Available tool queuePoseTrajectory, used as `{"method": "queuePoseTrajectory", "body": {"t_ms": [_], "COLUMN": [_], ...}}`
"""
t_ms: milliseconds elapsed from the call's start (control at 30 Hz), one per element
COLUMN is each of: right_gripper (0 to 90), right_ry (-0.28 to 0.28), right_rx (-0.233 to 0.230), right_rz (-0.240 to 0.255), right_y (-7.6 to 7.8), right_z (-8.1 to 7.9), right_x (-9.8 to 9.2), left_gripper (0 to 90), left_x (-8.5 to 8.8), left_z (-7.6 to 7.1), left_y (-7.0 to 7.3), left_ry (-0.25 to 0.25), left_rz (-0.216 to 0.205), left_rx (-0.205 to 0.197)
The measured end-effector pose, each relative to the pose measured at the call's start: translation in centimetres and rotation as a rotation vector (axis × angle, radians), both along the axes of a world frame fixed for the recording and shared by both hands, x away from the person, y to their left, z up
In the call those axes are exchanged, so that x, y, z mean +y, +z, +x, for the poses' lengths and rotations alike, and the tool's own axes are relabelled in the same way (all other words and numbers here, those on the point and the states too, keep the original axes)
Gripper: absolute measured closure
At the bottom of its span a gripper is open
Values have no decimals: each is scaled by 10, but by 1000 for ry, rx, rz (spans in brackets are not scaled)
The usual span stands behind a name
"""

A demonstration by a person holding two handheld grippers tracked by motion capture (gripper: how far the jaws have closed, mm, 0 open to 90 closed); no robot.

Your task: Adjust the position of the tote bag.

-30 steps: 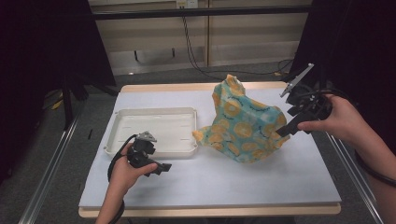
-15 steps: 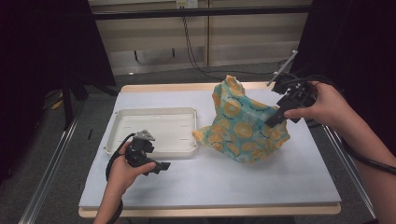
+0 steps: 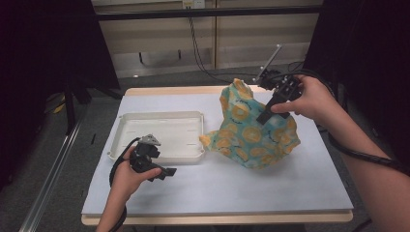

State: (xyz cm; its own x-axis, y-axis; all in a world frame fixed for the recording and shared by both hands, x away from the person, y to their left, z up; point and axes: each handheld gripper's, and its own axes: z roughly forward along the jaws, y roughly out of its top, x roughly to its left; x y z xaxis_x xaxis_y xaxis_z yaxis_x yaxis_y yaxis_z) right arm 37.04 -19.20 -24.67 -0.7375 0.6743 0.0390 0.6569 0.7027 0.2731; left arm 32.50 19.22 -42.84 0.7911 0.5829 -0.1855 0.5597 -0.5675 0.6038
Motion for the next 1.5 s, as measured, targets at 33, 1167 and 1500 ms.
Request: {"method": "queuePoseTrajectory", "body": {"t_ms": [33, 1167, 1500], "right_gripper": [341, 900, 694], "right_ry": [-4, -381, -435], "right_rx": [4, 66, 87], "right_rz": [5, 164, 164], "right_y": [0, 7, 3], "right_z": [2, 37, 39], "right_x": [2, -2, 0], "left_gripper": [34, 37, 37], "left_x": [-1, -9, -9], "left_z": [0, 0, -1], "left_y": [0, -5, -6], "left_ry": [-2, -16, -5], "left_rz": [1, 13, 14], "left_rx": [-1, 5, 5]}}
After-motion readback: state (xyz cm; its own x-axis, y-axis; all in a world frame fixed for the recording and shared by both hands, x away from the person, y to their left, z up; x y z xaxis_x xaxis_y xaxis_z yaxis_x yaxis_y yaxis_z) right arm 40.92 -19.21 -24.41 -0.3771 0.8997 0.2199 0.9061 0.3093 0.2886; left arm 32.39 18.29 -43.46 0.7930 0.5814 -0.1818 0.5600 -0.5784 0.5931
